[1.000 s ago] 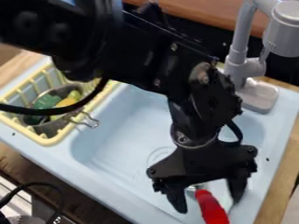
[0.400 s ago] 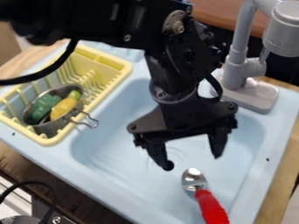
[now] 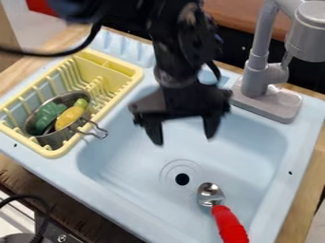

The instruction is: Put the red spoon in the bottom right corner of the sink

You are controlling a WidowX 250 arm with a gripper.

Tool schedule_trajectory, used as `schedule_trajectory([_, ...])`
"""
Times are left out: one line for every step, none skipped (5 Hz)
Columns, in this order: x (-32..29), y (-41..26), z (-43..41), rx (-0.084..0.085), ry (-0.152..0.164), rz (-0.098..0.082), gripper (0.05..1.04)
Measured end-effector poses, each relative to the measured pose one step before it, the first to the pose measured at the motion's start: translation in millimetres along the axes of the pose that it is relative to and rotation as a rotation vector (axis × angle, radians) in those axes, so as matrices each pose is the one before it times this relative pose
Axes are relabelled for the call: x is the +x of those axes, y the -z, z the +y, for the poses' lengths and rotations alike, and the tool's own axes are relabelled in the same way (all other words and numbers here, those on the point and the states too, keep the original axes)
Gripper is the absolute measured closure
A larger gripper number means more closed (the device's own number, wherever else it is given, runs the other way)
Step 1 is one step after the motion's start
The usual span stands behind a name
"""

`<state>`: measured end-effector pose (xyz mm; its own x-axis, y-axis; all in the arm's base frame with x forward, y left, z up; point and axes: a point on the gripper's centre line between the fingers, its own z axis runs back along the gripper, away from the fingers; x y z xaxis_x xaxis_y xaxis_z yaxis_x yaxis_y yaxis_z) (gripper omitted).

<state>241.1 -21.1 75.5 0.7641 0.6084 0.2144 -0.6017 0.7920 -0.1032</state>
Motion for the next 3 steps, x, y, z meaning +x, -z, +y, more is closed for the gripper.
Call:
schedule_trajectory([32.83,2.95,14.55,0.0039,0.0363,0.0362,0.093])
schedule_trajectory([28.56,-4.95,14.62,0.0366,0.0594,0.0386,0.093])
schedule_trajectory([23.81,-4.98,15.92,-0.0095,0.0001,-0.0195,0.093])
